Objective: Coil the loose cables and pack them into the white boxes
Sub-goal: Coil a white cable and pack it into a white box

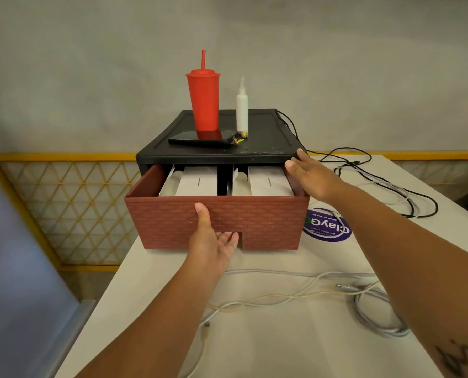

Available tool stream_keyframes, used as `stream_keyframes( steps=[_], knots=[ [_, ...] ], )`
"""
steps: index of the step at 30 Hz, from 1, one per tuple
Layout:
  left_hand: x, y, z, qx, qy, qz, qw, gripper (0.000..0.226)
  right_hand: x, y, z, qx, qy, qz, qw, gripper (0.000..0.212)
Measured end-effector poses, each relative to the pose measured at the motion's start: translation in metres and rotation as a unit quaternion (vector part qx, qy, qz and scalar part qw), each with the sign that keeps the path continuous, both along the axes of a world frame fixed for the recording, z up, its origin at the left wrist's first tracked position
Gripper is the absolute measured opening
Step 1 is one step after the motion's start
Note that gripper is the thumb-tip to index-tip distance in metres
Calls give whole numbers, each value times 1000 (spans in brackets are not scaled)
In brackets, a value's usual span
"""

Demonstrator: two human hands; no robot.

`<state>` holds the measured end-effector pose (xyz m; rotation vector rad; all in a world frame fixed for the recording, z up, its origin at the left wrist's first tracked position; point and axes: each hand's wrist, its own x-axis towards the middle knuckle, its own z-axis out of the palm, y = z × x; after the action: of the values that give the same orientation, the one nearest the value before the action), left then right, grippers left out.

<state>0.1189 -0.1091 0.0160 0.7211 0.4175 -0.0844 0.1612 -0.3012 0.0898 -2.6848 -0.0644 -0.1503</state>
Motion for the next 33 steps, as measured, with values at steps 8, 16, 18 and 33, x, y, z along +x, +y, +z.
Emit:
stream_keyframes(
  steps=[8, 16, 18, 33],
  knots=[
    [-53, 3, 1, -14, 3, 28, 999, 59, -14, 12, 15, -5, 51, -17, 999, 47],
    [-92, 19, -2, 24, 35, 2, 999, 55, -9, 15, 10, 19, 52, -35, 998, 47],
    [-98, 24, 0, 115, 70, -46, 990, 51, -16, 20, 8, 3, 48, -40, 998, 56],
    [-68, 25, 87, 662, -235, -162, 693, 16, -92, 23, -25, 371, 56, -106, 921, 52]
  ],
)
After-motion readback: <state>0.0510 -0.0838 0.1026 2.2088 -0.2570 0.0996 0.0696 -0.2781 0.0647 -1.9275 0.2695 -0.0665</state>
